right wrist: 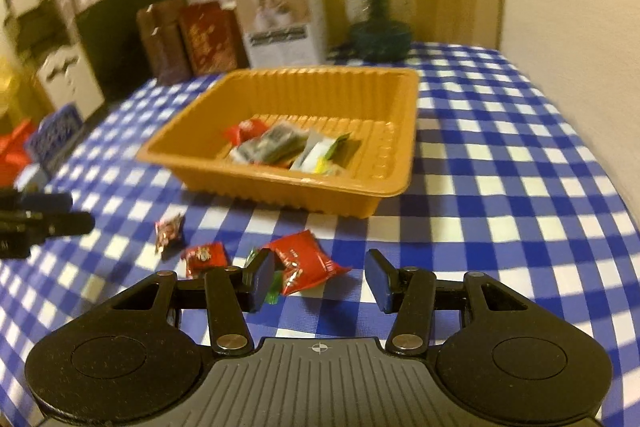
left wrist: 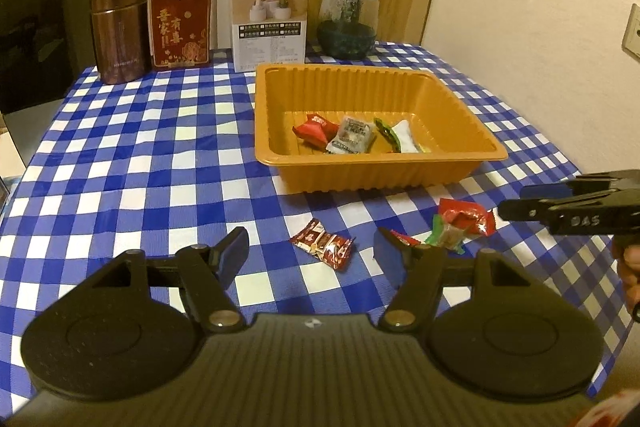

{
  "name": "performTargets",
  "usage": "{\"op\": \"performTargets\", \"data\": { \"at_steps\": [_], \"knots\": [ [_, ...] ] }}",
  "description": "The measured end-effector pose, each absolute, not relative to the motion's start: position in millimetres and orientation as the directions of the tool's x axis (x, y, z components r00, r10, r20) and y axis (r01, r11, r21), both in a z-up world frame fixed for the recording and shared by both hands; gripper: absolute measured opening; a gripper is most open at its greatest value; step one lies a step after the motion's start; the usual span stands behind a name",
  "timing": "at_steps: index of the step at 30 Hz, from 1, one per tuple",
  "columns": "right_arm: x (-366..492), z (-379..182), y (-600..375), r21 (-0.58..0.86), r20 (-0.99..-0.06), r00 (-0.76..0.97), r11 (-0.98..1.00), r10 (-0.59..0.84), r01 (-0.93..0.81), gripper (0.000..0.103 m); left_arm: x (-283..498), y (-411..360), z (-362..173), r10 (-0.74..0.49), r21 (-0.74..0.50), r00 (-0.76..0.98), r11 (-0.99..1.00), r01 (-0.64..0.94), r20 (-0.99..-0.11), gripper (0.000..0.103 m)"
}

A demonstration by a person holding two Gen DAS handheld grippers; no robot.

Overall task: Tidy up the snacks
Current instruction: 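Move both open tools back toward the loose candies on the tablecloth, then grasp the red packet with the right tool while the left tool grasps the brown-red candy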

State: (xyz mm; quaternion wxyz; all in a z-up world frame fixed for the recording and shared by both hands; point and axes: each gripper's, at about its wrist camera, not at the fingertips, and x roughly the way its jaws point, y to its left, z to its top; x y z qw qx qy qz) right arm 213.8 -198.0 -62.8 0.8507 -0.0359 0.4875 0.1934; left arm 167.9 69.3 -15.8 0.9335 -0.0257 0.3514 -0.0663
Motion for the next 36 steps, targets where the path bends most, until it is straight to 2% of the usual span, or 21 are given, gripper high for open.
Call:
{"op": "performTargets", "data": {
  "at_steps": [3, 19, 20, 21, 32, 36],
  "knots": [
    [220, -73, -191, 0.122, -0.858, 0.418, 0.908, 0.299, -0.4, 0.051, 169, 67, -18, -0.153, -0.097, 0.743, 0.988, 0.119, -0.652, 0.07],
    [245, -108, -178, 0.136, -0.889, 0.322, 0.859, 0.326, -0.494, 0.05, 179, 61, -28, -0.173, -0.115, 0.719, 0.985, 0.13, -0.673, 0.071],
    [245, -109, -178, 0.135, -0.891, 0.318, 0.857, 0.324, -0.497, 0.049, 179, 61, -28, -0.174, -0.114, 0.719, 0.985, 0.131, -0.673, 0.071],
    [245, -110, -177, 0.132, -0.893, 0.314, 0.856, 0.322, -0.5, 0.041, 180, 60, -28, -0.174, -0.114, 0.718, 0.985, 0.132, -0.674, 0.072],
    [235, -98, -178, 0.163, -0.901, 0.307, 0.895, 0.307, -0.416, 0.033, 188, 63, -41, -0.159, -0.127, 0.69, 0.987, 0.097, -0.707, 0.072],
    [230, -89, -177, 0.177, -0.897, 0.322, 0.912, 0.304, -0.369, 0.032, 196, 65, -49, -0.151, -0.145, 0.682, 0.987, 0.067, -0.715, 0.066]
  ]
}}
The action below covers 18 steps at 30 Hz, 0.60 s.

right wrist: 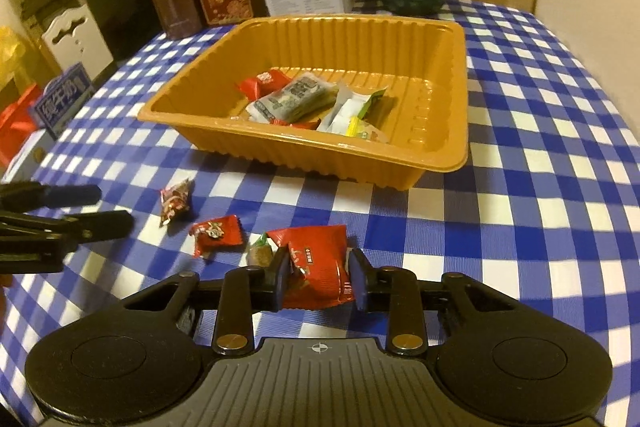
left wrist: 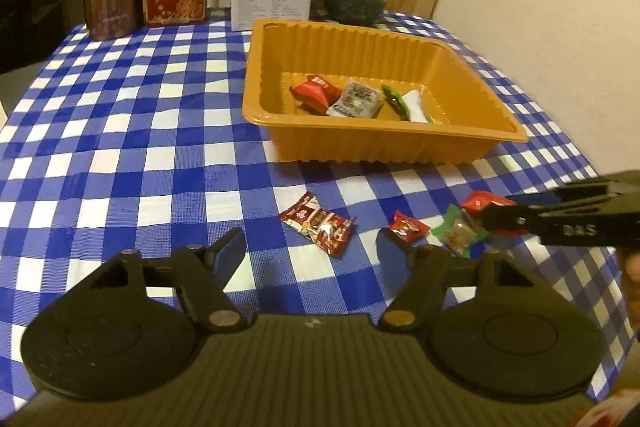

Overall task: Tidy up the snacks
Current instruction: 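Grasp the red packet with the right tool while the left tool grasps the brown-red candy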

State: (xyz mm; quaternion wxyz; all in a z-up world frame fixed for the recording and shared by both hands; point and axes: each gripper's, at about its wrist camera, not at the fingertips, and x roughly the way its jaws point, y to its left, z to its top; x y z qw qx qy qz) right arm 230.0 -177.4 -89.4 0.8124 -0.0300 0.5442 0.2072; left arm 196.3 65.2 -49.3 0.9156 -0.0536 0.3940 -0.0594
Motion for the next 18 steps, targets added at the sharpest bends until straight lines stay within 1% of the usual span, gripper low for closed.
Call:
{"op": "performTargets", "data": {
  "at_steps": [1, 3, 4, 6, 7, 11, 18],
  "knots": [
    [230, -88, -177, 0.183, -0.894, 0.325, 0.914, 0.308, -0.361, 0.032, 200, 65, -52, -0.149, -0.149, 0.683, 0.987, 0.059, -0.715, 0.065],
    [230, -87, -177, 0.192, -0.891, 0.329, 0.917, 0.313, -0.35, 0.032, 206, 63, -56, -0.146, -0.153, 0.682, 0.987, 0.05, -0.717, 0.055],
    [231, -87, -176, 0.19, -0.891, 0.331, 0.918, 0.31, -0.349, 0.032, 209, 62, -59, -0.146, -0.156, 0.682, 0.987, 0.047, -0.717, 0.052],
    [231, -88, -176, 0.183, -0.892, 0.335, 0.92, 0.303, -0.346, 0.032, 214, 60, -63, -0.157, -0.175, 0.683, 0.984, 0.044, -0.713, 0.041],
    [232, -88, -177, 0.18, -0.893, 0.336, 0.923, 0.299, -0.341, 0.032, 217, 59, -66, -0.165, -0.185, 0.681, 0.982, 0.044, -0.714, 0.039],
    [235, -91, -182, 0.164, -0.899, 0.343, 0.935, 0.272, -0.314, 0.032, 225, 54, -73, -0.181, -0.217, 0.684, 0.976, 0.035, -0.707, 0.039],
    [237, -92, -187, 0.162, -0.9, 0.347, 0.941, 0.264, -0.296, 0.032, 234, 49, -81, -0.147, -0.184, 0.683, 0.983, 0.019, -0.716, 0.04]
  ]
}}
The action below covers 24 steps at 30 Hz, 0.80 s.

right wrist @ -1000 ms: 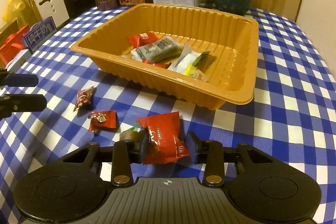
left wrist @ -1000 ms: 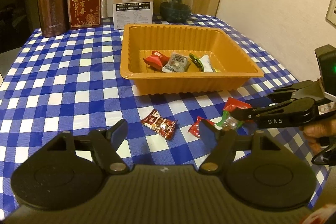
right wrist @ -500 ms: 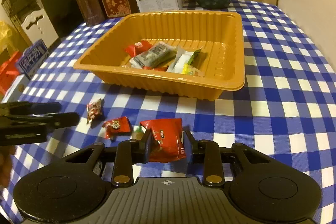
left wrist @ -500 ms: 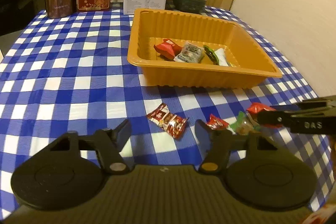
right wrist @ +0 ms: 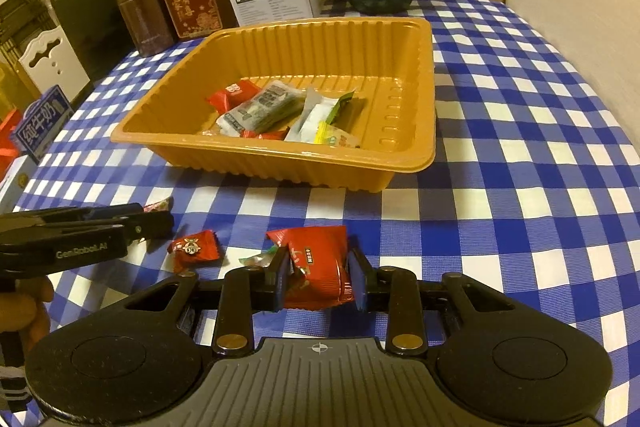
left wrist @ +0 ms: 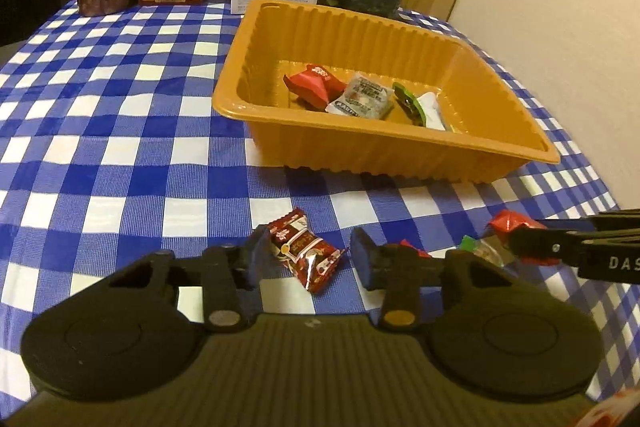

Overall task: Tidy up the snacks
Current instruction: 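Grasp the red packet with the right tool while the left tool grasps the brown-red candy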

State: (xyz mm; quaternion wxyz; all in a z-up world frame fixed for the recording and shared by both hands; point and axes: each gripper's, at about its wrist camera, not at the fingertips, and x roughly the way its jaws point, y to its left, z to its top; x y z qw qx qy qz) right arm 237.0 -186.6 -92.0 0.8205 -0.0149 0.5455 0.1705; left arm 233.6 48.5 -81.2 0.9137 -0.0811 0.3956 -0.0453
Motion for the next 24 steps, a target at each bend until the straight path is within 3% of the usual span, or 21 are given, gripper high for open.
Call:
{"op": "performTargets", "data": {
  "at_steps": [9, 24],
  "knots": [
    [237, -90, -185, 0.166, -0.897, 0.352, 0.941, 0.268, -0.294, 0.032, 219, 46, -80, -0.143, -0.13, 0.657, 0.989, 0.069, -0.74, 0.03],
    [238, -89, -181, 0.164, -0.894, 0.359, 0.942, 0.267, -0.292, 0.032, 220, 61, -78, -0.161, -0.21, 0.699, 0.977, 0.015, -0.696, 0.03]
  ]
}}
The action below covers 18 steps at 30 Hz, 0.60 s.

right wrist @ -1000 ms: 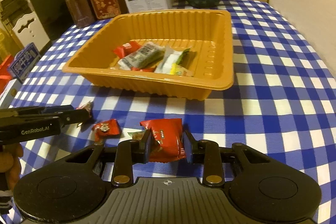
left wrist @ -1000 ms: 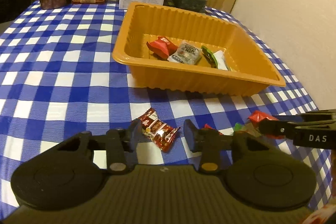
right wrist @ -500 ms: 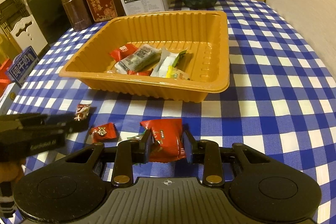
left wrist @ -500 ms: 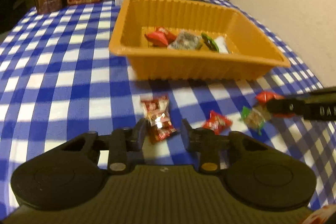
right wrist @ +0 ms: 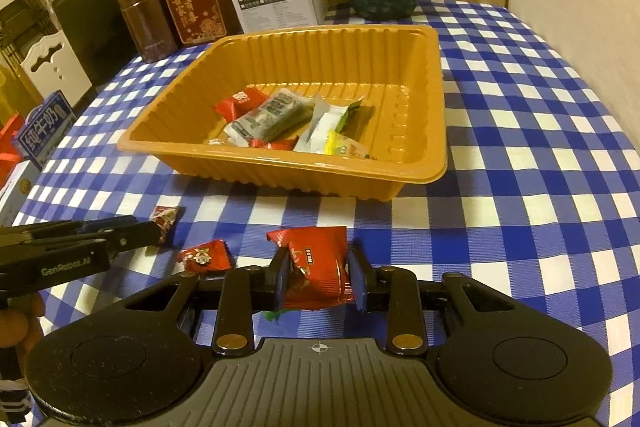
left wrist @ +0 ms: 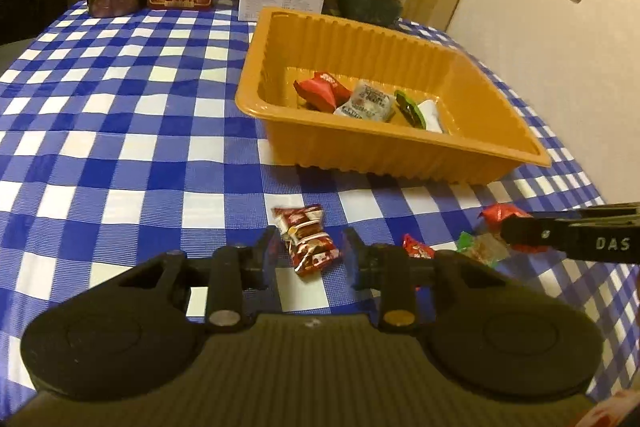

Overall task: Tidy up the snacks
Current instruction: 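Grasp the red packet with the right tool while the left tool grasps the brown-red candy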

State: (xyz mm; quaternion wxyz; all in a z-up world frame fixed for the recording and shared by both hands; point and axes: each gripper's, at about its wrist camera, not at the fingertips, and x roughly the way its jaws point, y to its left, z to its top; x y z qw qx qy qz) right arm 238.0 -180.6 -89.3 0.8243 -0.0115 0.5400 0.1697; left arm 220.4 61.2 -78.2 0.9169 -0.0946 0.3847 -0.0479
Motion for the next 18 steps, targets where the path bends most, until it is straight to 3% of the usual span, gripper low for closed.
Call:
{"op": "performTargets", "data": {
  "at_steps": [18],
  "knots": [
    [239, -88, -180, 0.166, -0.892, 0.364, 0.942, 0.269, -0.291, 0.032, 227, 38, -87, -0.093, -0.031, 0.703, 0.994, 0.101, -0.705, 0.028]
  ]
}}
